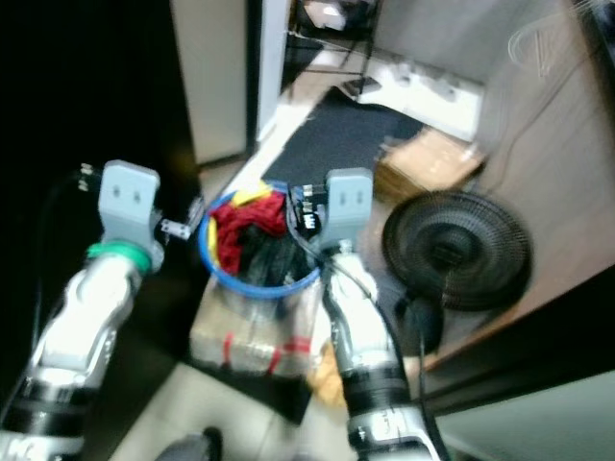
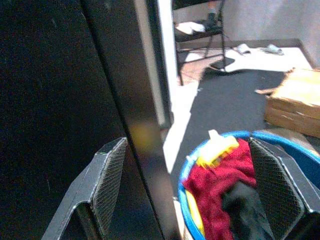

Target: Clothes washing

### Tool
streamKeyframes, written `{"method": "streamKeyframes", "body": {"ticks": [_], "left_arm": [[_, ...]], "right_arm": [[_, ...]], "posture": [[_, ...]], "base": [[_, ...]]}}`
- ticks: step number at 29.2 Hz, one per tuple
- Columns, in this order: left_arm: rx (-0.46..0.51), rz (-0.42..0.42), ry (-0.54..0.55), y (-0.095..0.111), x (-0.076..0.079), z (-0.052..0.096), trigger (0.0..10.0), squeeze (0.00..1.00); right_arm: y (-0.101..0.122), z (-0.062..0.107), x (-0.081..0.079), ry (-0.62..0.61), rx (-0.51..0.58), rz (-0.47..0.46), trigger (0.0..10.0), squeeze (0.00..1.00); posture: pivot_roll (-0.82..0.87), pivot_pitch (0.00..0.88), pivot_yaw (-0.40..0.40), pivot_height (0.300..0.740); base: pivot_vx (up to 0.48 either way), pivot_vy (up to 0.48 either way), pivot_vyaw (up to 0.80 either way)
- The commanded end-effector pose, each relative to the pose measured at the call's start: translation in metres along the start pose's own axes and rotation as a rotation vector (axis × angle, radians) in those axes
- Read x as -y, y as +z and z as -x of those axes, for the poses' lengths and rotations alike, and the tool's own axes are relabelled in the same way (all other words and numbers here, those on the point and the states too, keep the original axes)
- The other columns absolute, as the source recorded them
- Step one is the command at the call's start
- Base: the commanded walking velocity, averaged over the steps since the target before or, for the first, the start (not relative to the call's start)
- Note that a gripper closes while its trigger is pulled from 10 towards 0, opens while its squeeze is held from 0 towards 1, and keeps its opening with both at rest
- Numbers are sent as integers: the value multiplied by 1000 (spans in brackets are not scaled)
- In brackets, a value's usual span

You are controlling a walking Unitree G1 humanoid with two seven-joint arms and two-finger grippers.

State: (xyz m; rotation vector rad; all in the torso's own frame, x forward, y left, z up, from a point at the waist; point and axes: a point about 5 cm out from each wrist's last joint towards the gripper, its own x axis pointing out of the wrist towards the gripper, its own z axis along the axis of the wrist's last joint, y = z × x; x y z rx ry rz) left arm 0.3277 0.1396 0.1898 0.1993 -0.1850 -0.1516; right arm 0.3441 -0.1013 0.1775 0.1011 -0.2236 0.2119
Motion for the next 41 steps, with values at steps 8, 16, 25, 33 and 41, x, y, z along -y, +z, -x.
{"method": "streamKeyframes", "body": {"ticks": [8, 16, 25, 33, 41], "left_arm": [[-15, 9, -20, -3, 6, 2, 10000, 0], [-16, 10, -26, -4, 7, 2, 10000, 0], [-15, 9, -33, -3, 7, 2, 10000, 0], [-22, 14, -60, -4, 9, 2, 10000, 0], [-27, 12, -91, -4, 12, 2, 10000, 0]], "right_arm": [[-4, 3, 8, -23, -16, 3, 10000, 0], [-4, 3, 8, -17, -15, 7, 10000, 0], [-1, 2, 9, -10, 0, 20, 10000, 0], [-2, 3, 10, -13, 0, 19, 10000, 0], [-2, 4, 11, -25, -2, 14, 10000, 0]], "posture": [[30, 59, -1, 740], [30, 57, -2, 740], [31, 63, -1, 740], [32, 69, 2, 740], [33, 74, 4, 740]], "base": [[0, 0, 0], [0, 0, 0], [0, 0, 0], [0, 0, 0], [0, 0, 0]]}}
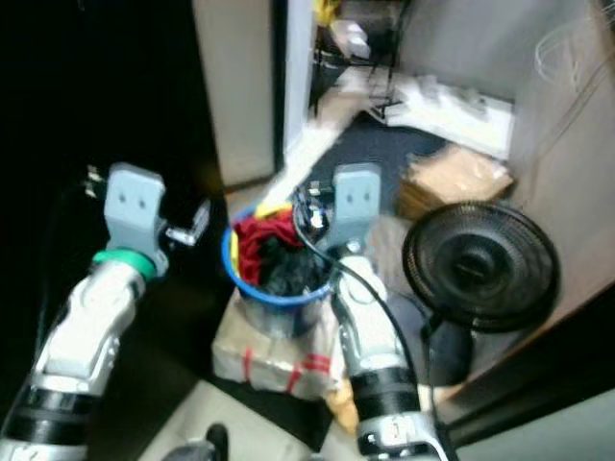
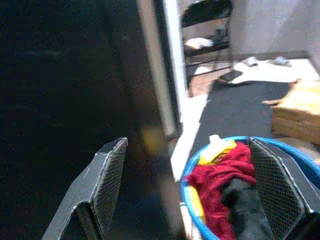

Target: Clothes washing

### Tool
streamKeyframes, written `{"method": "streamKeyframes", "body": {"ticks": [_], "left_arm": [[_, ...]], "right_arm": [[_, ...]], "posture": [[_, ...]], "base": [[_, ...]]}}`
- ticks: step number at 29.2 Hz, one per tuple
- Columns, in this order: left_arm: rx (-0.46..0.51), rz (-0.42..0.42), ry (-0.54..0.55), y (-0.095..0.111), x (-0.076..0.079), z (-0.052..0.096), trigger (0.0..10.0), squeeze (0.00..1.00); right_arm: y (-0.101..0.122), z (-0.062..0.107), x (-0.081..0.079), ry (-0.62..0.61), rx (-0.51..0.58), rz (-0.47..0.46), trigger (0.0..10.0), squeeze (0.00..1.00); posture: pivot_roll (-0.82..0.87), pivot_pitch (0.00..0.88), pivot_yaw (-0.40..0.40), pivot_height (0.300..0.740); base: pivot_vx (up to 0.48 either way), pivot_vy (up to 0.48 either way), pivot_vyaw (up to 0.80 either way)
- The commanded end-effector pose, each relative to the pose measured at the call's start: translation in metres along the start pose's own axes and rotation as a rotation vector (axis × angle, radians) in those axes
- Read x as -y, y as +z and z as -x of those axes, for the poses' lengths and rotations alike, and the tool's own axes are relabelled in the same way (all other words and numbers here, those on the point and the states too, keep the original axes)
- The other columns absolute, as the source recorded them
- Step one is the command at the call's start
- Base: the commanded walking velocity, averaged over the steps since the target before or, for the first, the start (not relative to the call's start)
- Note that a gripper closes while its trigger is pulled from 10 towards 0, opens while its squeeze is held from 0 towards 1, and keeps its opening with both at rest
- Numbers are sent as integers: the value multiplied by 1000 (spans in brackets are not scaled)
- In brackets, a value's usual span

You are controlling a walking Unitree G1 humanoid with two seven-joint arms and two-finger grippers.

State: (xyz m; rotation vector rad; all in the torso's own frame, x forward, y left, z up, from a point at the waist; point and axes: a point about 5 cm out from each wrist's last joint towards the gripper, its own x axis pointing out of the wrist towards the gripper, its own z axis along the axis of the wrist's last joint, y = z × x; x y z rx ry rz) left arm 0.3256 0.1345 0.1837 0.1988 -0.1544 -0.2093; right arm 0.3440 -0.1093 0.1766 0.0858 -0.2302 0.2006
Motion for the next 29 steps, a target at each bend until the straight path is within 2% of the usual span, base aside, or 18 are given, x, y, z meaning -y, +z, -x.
{"method": "streamKeyframes", "body": {"ticks": [1, 9, 29], "left_arm": [[-3, 4, -30, 1, 5, -1, 10000, 0], [-4, 4, -30, 1, 5, -1, 10000, 0], [-6, 5, -30, 1, 5, -1, 10000, 0]], "right_arm": [[-2, 2, 3, -16, -7, -1, 10000, 0], [-3, 2, 2, -16, -8, 2, 10000, 0], [-3, 2, 2, -16, -7, -7, 10000, 0]], "posture": [[34, 75, 4, 735], [34, 76, 4, 705], [36, 81, 3, 705]], "base": [[0, 0, 0], [0, 0, 0], [0, 0, 0]]}}
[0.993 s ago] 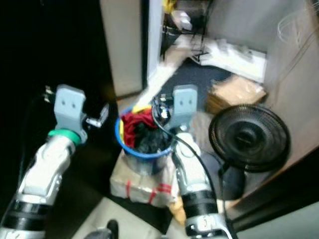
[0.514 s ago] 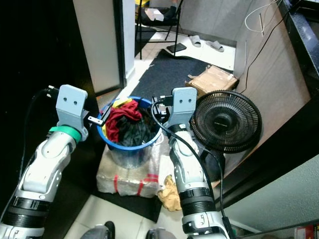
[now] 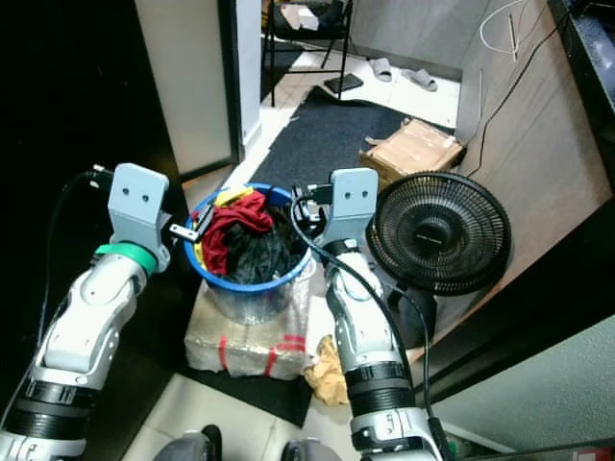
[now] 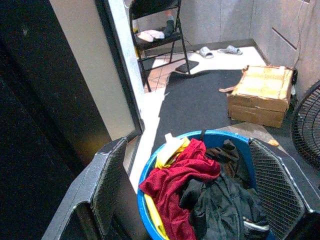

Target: Clothes washing

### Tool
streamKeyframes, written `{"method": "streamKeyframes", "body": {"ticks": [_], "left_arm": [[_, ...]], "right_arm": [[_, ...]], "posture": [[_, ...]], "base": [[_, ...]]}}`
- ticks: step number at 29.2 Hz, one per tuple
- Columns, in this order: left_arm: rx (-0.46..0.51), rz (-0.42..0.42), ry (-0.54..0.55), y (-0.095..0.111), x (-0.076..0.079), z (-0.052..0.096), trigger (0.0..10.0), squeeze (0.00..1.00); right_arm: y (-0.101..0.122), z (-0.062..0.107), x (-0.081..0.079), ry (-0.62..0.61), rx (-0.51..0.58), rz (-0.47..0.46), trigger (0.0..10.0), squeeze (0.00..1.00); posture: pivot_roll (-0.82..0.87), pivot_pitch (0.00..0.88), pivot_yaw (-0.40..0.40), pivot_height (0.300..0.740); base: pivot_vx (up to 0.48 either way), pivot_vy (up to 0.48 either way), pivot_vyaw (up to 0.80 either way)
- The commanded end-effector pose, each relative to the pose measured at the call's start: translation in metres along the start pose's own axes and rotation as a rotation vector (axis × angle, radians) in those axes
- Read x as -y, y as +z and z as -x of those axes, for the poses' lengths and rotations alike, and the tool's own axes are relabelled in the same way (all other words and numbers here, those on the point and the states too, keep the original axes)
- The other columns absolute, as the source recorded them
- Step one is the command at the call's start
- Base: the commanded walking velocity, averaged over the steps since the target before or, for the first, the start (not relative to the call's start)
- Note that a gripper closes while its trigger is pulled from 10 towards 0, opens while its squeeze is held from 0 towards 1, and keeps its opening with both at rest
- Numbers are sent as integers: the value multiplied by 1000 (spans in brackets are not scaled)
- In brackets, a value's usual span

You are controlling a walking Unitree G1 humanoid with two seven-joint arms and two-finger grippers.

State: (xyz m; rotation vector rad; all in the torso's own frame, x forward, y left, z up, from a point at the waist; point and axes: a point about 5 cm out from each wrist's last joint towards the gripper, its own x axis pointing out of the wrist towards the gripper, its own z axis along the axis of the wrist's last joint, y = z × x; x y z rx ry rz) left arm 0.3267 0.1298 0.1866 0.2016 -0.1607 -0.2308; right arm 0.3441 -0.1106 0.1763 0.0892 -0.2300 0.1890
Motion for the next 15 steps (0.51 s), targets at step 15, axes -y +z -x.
{"method": "streamKeyframes", "body": {"ticks": [15], "left_arm": [[-14, 6, -12, -3, 3, 2, 10000, 0]], "right_arm": [[-3, 1, 0, 1, -7, -3, 10000, 0]], "posture": [[37, 73, -1, 705]], "base": [[0, 0, 0]]}}
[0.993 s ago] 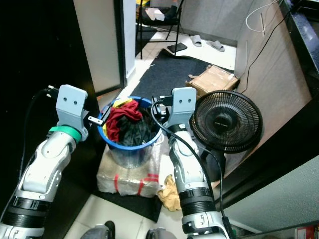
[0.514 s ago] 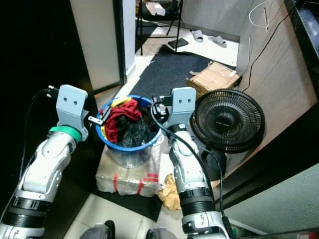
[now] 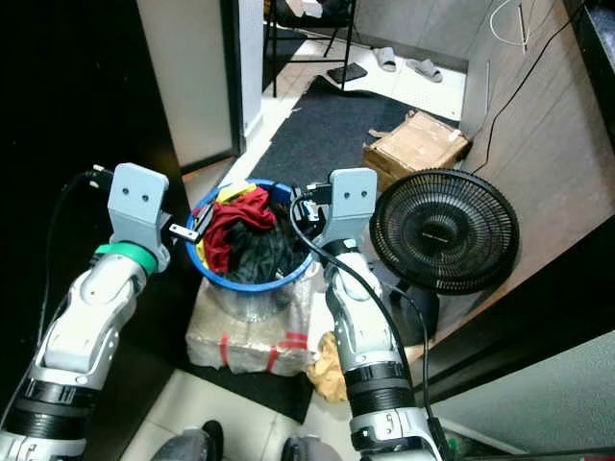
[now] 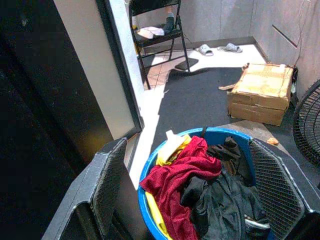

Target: Clothes washing

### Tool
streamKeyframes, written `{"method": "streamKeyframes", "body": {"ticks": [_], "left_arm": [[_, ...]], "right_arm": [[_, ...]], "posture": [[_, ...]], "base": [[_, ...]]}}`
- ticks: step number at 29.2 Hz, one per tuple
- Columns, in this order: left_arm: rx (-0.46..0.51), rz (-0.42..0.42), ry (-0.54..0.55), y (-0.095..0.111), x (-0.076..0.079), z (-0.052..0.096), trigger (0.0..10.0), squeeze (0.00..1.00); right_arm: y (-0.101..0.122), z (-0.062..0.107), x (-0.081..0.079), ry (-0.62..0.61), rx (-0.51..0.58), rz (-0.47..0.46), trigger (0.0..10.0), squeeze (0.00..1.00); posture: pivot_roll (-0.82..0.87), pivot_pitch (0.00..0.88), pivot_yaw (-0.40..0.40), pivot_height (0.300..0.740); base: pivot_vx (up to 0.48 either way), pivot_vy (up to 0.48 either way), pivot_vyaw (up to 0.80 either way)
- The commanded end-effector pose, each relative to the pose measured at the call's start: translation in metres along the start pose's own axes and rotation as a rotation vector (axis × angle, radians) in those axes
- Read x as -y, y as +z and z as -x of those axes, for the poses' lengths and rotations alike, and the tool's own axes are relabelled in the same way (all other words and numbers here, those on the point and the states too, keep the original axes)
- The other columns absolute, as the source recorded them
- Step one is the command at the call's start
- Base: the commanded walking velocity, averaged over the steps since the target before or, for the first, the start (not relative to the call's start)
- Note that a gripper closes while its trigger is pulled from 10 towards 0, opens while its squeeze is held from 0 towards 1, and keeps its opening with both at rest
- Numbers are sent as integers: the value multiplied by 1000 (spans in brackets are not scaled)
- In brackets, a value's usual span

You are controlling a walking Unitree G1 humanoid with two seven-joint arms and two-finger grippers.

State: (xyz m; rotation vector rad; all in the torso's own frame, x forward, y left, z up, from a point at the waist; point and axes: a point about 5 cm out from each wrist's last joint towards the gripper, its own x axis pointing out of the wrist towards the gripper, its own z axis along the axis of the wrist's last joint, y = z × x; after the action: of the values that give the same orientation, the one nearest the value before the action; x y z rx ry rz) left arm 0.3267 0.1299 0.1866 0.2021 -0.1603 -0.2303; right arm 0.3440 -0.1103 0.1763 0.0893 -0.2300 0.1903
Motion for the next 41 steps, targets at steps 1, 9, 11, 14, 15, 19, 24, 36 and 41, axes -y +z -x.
{"method": "streamKeyframes", "body": {"ticks": [1, 9, 11, 14, 15, 19, 24, 36, 41], "left_arm": [[-14, 6, -12, -3, 3, 2, 10000, 0], [-14, 6, -14, -3, 3, 2, 10000, 0], [-14, 6, -14, -3, 3, 2, 10000, 0], [-14, 5, -14, -3, 4, 2, 10000, 0], [-14, 5, -15, -3, 4, 2, 10000, 0], [-14, 5, -15, -3, 4, 2, 10000, 0], [-14, 4, -16, -4, 4, 2, 10000, 0], [-15, 7, -15, -3, 4, 2, 10000, 0], [-15, 7, -14, -3, 3, 2, 10000, 0]], "right_arm": [[-3, 1, 0, 1, -6, -3, 10000, 0], [-2, 1, 0, 4, -5, 1, 10000, 0], [-2, 1, 0, 5, -5, 2, 10000, 0], [-2, 0, 0, 7, -5, 2, 10000, 0], [-2, 0, 0, 8, -5, 3, 10000, 0], [-2, 0, 0, 8, -5, 3, 10000, 0], [-2, 0, 0, 9, -5, 3, 10000, 0], [-2, 0, 0, 7, -6, 1, 10000, 0], [-2, 0, 0, 5, -7, 0, 10000, 0]], "posture": [[37, 73, -1, 700], [37, 69, -3, 670], [37, 68, -3, 665], [37, 66, -3, 655], [37, 66, -3, 650], [37, 63, -4, 645], [38, 64, -4, 635], [38, 72, -2, 605], [39, 74, -2, 590]], "base": [[0, 0, 0], [0, 0, 0], [0, 0, 0], [0, 0, 0], [0, 0, 0], [0, 0, 0], [0, 0, 0], [0, 0, 0], [0, 0, 0]]}}
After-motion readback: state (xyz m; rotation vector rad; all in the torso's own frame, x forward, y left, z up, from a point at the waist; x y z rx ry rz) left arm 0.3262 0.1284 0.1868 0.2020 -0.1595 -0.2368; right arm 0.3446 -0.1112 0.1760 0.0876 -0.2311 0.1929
